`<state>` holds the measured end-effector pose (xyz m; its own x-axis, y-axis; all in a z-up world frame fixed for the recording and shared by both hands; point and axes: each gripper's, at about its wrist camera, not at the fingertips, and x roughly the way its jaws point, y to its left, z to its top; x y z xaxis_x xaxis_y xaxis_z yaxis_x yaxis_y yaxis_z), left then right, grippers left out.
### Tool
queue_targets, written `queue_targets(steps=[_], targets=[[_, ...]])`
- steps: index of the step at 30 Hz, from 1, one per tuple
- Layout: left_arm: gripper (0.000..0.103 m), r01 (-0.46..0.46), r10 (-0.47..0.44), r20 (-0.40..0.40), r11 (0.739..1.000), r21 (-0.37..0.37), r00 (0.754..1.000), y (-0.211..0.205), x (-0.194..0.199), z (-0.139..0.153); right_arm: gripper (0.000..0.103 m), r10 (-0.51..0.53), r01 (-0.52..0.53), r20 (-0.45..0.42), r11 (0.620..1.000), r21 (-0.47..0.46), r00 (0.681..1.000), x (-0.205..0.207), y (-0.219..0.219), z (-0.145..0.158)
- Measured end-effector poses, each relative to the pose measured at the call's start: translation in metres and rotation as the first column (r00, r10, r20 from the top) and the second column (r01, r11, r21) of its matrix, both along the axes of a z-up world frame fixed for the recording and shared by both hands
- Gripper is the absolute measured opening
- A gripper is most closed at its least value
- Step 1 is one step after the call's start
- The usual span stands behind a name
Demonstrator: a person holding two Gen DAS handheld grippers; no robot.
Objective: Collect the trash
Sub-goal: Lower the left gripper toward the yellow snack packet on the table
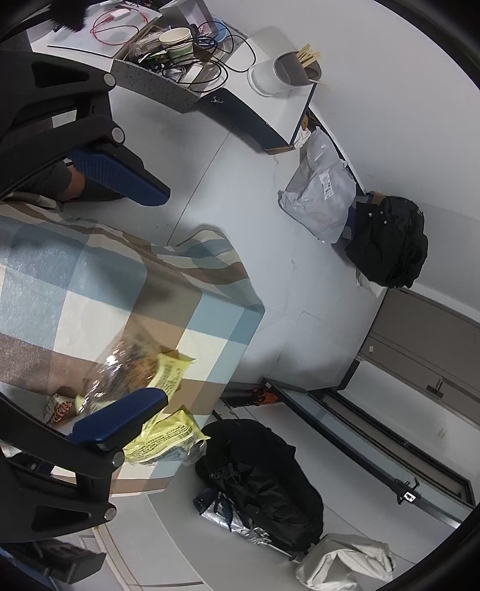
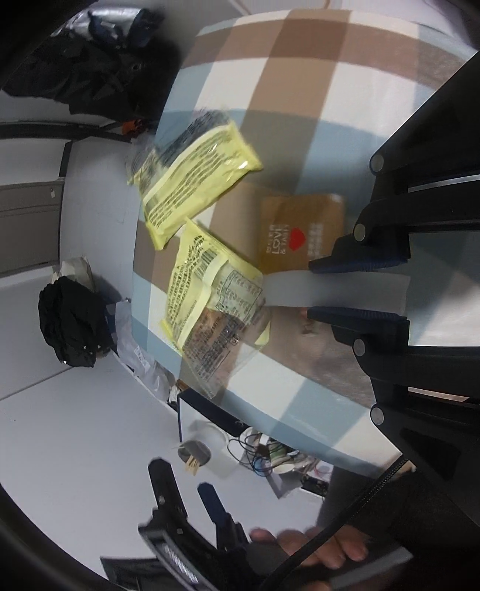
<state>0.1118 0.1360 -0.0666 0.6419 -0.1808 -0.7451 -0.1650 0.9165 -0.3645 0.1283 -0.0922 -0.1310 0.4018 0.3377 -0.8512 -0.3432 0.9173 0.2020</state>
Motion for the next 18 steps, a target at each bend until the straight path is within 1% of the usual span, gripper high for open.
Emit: queue_targets(steps=[2,4,8,11,18], targets=[[0.097,0.009,-0.009,-0.002,1.000,0.003,1.000,-0.004,0.000,0.000,0.017,-0.002,0.002,0.000,1.000,-0.001,1.000,-0.009,-0.008,0.003],[0.097,0.019,-0.019,-0.006,1.000,0.009,1.000,-0.009,-0.001,-0.001,0.017,0.006,-0.006,0.002,1.000,-0.023,1.000,-0.018,-0.014,0.006],[0.097,0.041,-0.041,-0.013,0.999,0.026,0.999,-0.017,-0.001,-0.001,0.017,0.030,-0.028,0.013,0.994,-0.110,0.999,-0.037,-0.024,0.008],[0.097,0.062,-0.061,-0.017,0.997,0.037,0.998,-0.024,-0.002,-0.003,0.017,0.027,-0.024,0.021,0.989,-0.143,0.999,-0.046,-0.033,0.009],[0.097,0.097,-0.095,-0.028,0.993,0.072,0.995,-0.037,-0.007,-0.006,0.017,0.017,-0.022,-0.025,0.985,-0.173,1.000,-0.068,-0.060,-0.006]])
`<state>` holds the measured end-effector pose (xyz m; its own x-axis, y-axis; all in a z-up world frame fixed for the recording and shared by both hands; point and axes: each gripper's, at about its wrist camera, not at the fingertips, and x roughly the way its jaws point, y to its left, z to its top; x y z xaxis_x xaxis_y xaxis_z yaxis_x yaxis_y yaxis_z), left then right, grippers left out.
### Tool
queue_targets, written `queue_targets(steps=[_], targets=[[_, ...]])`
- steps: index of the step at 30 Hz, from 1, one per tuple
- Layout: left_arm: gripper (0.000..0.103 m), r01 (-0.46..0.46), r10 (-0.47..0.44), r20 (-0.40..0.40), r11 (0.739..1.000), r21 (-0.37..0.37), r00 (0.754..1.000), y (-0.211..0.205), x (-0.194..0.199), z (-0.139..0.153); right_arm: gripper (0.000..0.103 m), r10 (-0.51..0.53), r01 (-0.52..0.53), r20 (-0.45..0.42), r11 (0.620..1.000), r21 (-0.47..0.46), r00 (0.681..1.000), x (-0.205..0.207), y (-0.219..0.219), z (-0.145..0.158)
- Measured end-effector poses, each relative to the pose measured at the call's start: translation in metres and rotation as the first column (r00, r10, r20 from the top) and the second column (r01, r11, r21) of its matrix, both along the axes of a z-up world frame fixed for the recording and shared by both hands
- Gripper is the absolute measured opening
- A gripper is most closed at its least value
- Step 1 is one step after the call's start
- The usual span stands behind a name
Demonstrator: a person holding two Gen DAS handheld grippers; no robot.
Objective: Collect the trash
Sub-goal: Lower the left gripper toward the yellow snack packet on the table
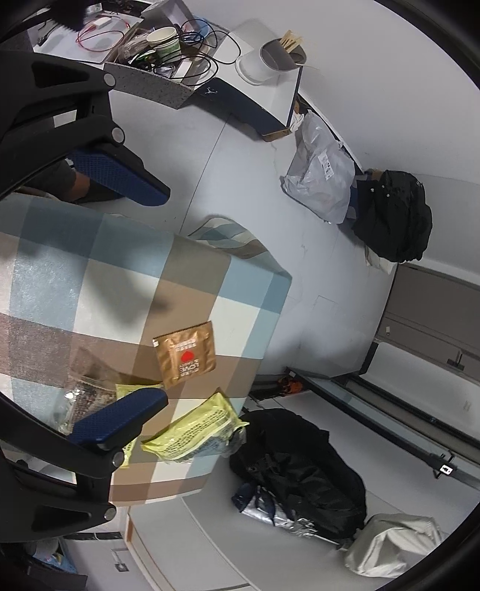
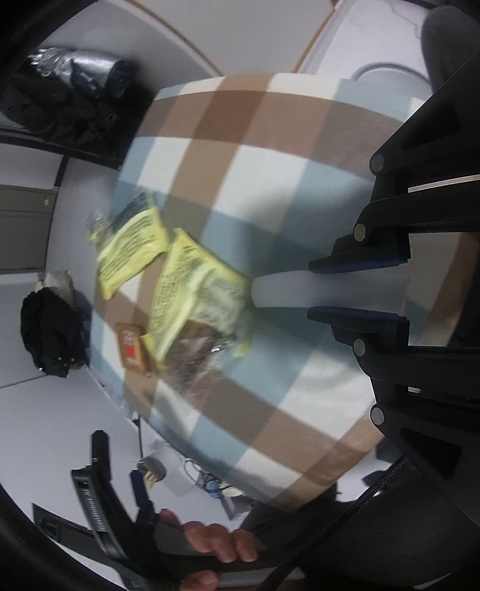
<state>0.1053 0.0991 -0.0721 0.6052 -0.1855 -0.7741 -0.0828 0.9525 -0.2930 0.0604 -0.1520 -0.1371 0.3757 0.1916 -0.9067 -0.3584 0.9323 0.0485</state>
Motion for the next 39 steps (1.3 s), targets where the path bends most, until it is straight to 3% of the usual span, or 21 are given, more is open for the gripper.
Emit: queue_targets(steps=[9,12,16,19,21,25,28,31,35,39], targets=[[0.097,0.071,-0.071,-0.029,0.997,-0.001,0.997,-0.016,-0.003,-0.005,0.022,-0.024,0.024,-0.039,1.000,-0.004,0.999,-0.016,-0.017,-0.019],[0.097,0.098,-0.098,-0.034,0.995,0.006,0.995,-0.023,-0.004,-0.006,0.038,-0.032,0.033,-0.033,0.999,0.009,0.999,-0.016,-0.019,-0.019],[0.097,0.137,-0.136,-0.049,0.990,0.013,0.989,-0.030,-0.003,-0.008,0.045,-0.026,0.026,-0.004,0.999,0.024,1.000,-0.011,-0.018,-0.014],[0.097,0.167,-0.167,-0.058,0.986,-0.004,0.984,-0.033,-0.001,-0.010,0.045,-0.011,0.011,0.000,0.999,0.031,1.000,-0.003,-0.015,-0.013],[0.097,0.179,-0.179,-0.058,0.984,-0.011,0.982,-0.033,0.000,-0.010,0.045,0.009,-0.009,-0.006,0.999,0.044,1.000,0.006,-0.012,-0.014],[0.097,0.231,-0.234,-0.102,0.972,-0.042,0.967,-0.038,0.004,-0.017,0.035,0.051,-0.049,-0.022,0.997,0.051,0.998,0.018,-0.005,-0.015],[0.097,0.267,-0.272,-0.135,0.962,-0.053,0.953,-0.044,0.007,-0.023,0.020,0.066,-0.062,-0.068,0.996,0.060,0.996,0.024,-0.003,-0.021],[0.097,0.294,-0.297,-0.141,0.955,-0.041,0.944,-0.048,0.009,-0.022,0.018,0.078,-0.074,-0.070,0.995,0.060,0.994,0.025,-0.006,-0.022],[0.097,0.334,-0.343,-0.208,0.939,-0.082,0.916,-0.058,0.023,-0.030,0.013,0.066,-0.058,-0.067,0.991,0.118,0.996,0.026,-0.016,-0.020],[0.097,0.452,-0.452,-0.258,0.890,-0.065,0.854,-0.083,0.036,-0.038,0.013,0.037,-0.027,-0.045,0.982,0.186,0.998,0.026,-0.029,-0.019]])
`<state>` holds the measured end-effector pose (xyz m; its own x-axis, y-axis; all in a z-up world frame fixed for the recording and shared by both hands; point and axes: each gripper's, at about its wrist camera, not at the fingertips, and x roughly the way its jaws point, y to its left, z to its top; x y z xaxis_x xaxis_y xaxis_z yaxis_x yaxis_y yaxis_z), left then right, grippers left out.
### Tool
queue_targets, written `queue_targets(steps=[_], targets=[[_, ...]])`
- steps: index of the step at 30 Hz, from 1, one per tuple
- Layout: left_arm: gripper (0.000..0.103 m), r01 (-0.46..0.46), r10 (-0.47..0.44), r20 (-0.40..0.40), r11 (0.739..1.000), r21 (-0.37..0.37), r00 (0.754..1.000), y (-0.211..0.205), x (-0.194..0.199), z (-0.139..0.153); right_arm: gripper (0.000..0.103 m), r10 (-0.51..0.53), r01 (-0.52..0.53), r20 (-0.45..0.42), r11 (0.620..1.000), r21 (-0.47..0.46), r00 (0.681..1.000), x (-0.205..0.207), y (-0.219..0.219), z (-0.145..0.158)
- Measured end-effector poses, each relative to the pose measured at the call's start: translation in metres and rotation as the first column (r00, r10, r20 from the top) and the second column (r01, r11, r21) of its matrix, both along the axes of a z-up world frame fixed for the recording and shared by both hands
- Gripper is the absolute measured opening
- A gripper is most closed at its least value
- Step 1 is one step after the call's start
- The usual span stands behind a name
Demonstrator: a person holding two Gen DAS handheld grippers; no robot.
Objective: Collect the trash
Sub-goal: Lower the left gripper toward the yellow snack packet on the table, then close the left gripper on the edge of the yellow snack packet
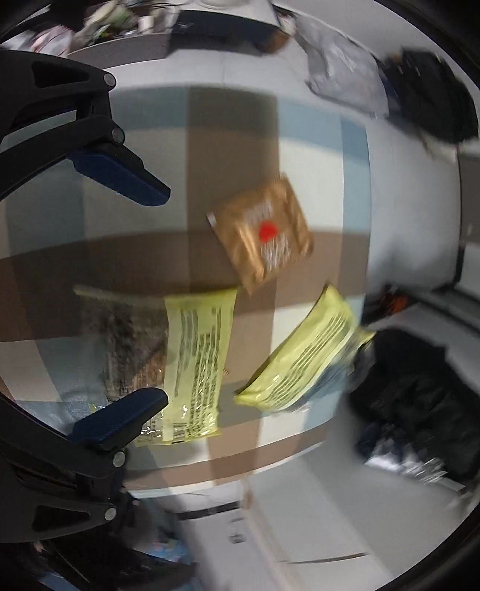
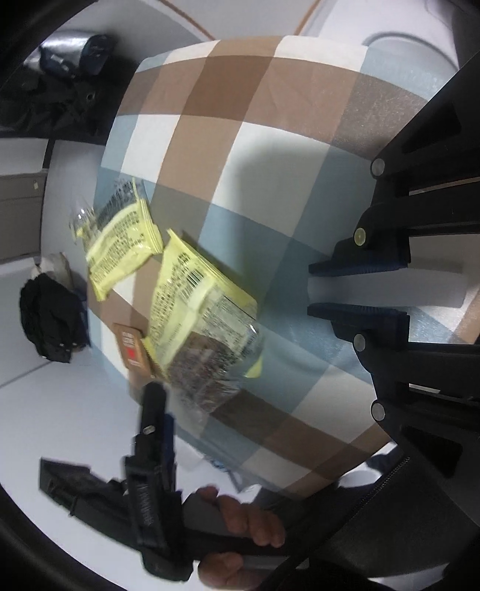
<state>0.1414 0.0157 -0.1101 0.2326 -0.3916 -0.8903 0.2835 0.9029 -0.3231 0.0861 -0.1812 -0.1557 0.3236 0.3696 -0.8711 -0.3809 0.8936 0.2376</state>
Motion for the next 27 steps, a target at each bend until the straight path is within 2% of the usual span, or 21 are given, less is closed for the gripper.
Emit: queue_targets(steps=[3,6,9,14,16,18,22,24,27], targets=[[0.097,0.078,-0.077,-0.020,0.995,0.056,0.997,-0.017,0.005,-0.008,0.013,-0.029,0.028,0.017,0.998,0.052,0.999,0.001,-0.013,0.002],[0.097,0.114,-0.115,-0.002,0.987,0.117,0.993,-0.029,0.005,-0.006,0.012,-0.052,0.049,0.025,0.995,0.091,0.998,0.005,-0.023,0.007],[0.097,0.141,-0.138,-0.031,0.981,0.135,0.990,-0.038,0.006,-0.009,0.012,-0.073,0.069,0.031,0.991,0.117,0.997,0.008,-0.030,0.008],[0.097,0.192,-0.191,-0.024,0.961,0.199,0.981,-0.053,0.006,-0.010,0.011,-0.092,0.086,0.035,0.986,0.144,0.995,0.014,-0.035,0.010],[0.093,0.205,-0.208,-0.011,0.955,0.215,0.978,-0.058,0.004,-0.008,0.012,-0.096,0.089,0.040,0.984,0.154,0.995,0.014,-0.036,0.012],[0.070,0.219,-0.221,-0.016,0.950,0.220,0.975,-0.062,0.002,-0.008,0.012,-0.100,0.092,0.044,0.982,0.163,0.994,0.015,-0.037,0.013],[0.050,0.216,-0.222,0.000,0.949,0.231,0.975,-0.066,0.000,-0.004,0.012,-0.109,0.099,0.050,0.981,0.168,0.993,0.015,-0.037,0.015],[0.036,0.208,-0.214,0.003,0.953,0.222,0.977,-0.066,-0.001,-0.001,0.012,-0.115,0.105,0.049,0.980,0.169,0.992,0.014,-0.040,0.015],[0.024,0.193,-0.199,0.010,0.961,0.199,0.980,-0.054,-0.006,0.005,0.012,-0.127,0.116,0.050,0.978,0.175,0.991,0.013,-0.043,0.016]])
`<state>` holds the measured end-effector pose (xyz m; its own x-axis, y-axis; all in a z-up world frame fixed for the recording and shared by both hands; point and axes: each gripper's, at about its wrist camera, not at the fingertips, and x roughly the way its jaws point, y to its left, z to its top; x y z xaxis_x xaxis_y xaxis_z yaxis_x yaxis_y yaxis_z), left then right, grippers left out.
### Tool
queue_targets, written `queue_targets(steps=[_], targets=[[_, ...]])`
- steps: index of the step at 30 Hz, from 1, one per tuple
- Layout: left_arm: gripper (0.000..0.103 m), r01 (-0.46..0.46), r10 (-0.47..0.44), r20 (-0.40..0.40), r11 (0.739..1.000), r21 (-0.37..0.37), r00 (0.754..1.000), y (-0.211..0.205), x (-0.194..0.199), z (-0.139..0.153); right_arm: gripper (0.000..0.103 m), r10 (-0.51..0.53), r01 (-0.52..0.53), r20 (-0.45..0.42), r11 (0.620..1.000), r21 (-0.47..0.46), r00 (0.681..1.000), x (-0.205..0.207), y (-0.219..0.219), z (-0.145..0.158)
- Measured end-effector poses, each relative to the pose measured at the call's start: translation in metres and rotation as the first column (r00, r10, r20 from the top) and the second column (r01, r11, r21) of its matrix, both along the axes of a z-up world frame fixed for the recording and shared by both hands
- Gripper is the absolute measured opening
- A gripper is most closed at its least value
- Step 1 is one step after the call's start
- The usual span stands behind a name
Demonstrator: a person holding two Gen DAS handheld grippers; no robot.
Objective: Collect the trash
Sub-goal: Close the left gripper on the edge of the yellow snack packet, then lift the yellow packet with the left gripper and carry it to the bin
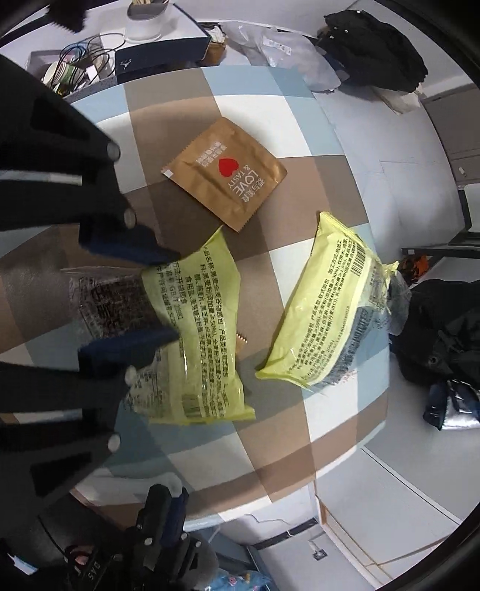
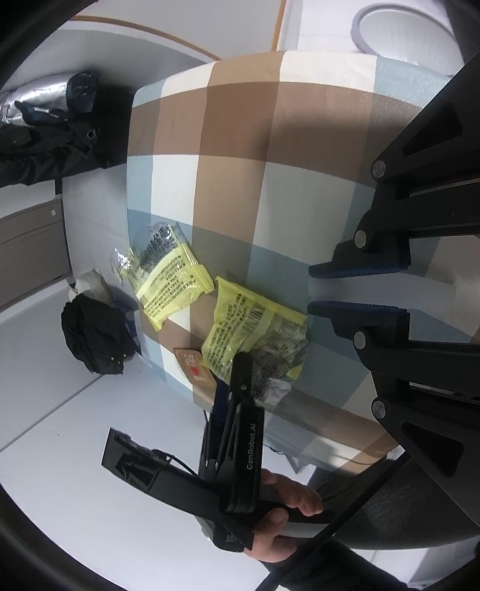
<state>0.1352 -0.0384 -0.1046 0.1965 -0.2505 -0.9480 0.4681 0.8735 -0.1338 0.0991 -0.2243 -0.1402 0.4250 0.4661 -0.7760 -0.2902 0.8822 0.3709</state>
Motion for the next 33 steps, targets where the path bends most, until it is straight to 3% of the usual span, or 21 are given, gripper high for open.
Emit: queue_targets(steps=[4,8,22,33], targets=[[0.013,-0.012,0.012,0.038,1.000,-0.006,0.999,0.003,-0.005,0.009,0.012,-0.010,0.010,0.007,1.000,0.005,1.000,-0.002,-0.002,0.002],[0.005,-0.047,0.051,0.062,0.996,-0.072,0.997,0.009,-0.008,0.022,0.012,-0.023,0.023,0.024,1.000,0.016,0.999,-0.005,-0.005,0.006],[0.002,-0.097,0.118,0.144,0.984,-0.147,0.983,0.015,-0.030,0.050,0.012,-0.072,0.071,0.078,0.997,0.019,0.994,-0.019,-0.011,0.014],[0.002,-0.108,0.155,0.178,0.963,-0.247,0.972,0.029,-0.048,0.067,0.010,-0.116,0.114,0.107,0.993,0.024,0.988,-0.029,-0.011,0.021]])
